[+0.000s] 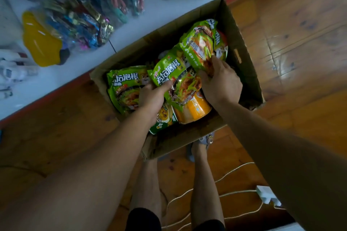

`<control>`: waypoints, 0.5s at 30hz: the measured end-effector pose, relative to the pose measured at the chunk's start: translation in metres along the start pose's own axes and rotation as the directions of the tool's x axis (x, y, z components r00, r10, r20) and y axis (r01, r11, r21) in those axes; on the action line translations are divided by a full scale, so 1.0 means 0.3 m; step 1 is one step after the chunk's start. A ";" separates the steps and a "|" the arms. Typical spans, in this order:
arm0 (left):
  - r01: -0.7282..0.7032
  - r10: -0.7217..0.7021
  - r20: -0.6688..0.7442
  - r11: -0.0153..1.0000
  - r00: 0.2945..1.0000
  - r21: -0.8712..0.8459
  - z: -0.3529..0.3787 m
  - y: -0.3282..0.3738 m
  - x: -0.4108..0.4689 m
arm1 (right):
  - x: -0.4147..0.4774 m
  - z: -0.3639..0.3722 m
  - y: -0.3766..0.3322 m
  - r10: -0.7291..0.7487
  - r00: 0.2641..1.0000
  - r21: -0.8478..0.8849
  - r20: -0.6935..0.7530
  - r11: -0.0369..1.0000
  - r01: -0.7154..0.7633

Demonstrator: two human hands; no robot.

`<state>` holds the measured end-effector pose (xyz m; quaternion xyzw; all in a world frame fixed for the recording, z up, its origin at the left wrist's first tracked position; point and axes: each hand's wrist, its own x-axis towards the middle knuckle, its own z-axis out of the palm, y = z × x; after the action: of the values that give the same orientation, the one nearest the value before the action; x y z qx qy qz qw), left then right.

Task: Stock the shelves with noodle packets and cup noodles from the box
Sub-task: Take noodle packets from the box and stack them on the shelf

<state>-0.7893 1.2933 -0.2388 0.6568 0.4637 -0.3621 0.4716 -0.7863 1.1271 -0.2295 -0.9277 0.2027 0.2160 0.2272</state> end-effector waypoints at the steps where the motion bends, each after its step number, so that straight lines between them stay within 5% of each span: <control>1: -0.004 0.004 0.007 1.000 1.000 -0.010 -0.001 0.002 -0.009 | -0.012 -0.012 -0.010 0.012 1.000 0.009 -0.001 1.000 -0.012; 7: -0.162 0.163 0.009 0.985 0.987 -0.058 -0.034 0.033 -0.100 | -0.111 -0.105 -0.095 0.077 0.995 0.121 0.061 0.989 -0.084; 15: -0.097 0.138 0.083 0.921 0.987 -0.376 -0.179 0.095 -0.279 | -0.295 -0.236 -0.246 0.008 0.995 0.158 0.103 0.987 -0.024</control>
<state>-0.7859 1.3186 -0.1387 0.5620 0.4575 -0.2740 0.6324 -0.8025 1.1757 -0.1042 -0.8926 0.2148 0.2481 0.3090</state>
